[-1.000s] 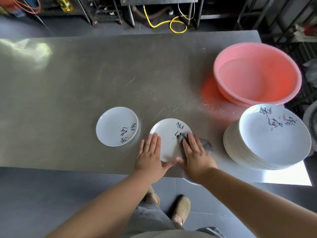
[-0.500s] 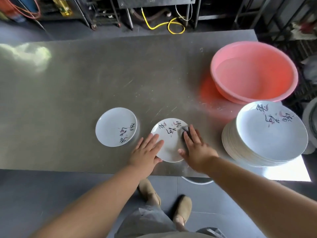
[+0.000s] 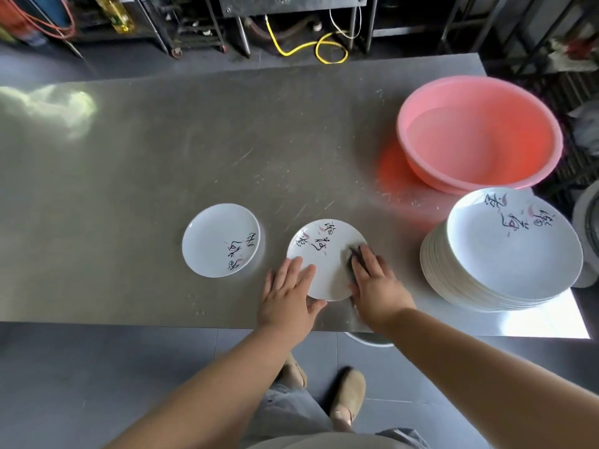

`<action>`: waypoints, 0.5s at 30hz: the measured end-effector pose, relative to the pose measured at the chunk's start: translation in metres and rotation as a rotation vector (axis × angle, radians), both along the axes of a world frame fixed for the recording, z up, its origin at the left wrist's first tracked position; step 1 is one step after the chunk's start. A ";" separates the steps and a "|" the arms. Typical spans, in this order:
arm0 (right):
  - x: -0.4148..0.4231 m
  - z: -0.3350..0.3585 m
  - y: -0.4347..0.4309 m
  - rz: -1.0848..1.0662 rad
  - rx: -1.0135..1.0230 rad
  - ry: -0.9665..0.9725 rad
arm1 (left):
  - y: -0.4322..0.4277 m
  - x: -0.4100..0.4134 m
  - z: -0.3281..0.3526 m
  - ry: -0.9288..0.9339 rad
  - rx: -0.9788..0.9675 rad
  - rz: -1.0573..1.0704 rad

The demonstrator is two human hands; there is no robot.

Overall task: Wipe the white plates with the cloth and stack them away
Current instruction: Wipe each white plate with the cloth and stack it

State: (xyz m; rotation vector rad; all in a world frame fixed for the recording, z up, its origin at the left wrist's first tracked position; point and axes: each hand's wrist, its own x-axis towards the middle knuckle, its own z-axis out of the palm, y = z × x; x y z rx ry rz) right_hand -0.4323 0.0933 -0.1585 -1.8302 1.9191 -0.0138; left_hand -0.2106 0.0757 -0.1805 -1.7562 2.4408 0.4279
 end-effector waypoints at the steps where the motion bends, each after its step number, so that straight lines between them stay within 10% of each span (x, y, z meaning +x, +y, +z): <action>1: 0.004 0.001 0.015 0.010 -0.027 -0.007 | 0.000 -0.003 0.000 0.000 0.010 0.016; 5: 0.006 0.010 0.046 0.040 -0.052 -0.128 | -0.001 -0.010 0.007 0.019 0.050 0.045; 10: -0.009 0.054 0.006 -0.609 0.074 -0.508 | -0.024 -0.001 0.039 0.218 0.160 0.285; 15: -0.026 0.067 -0.040 -0.838 0.473 -0.472 | -0.071 0.001 0.077 0.534 0.860 0.868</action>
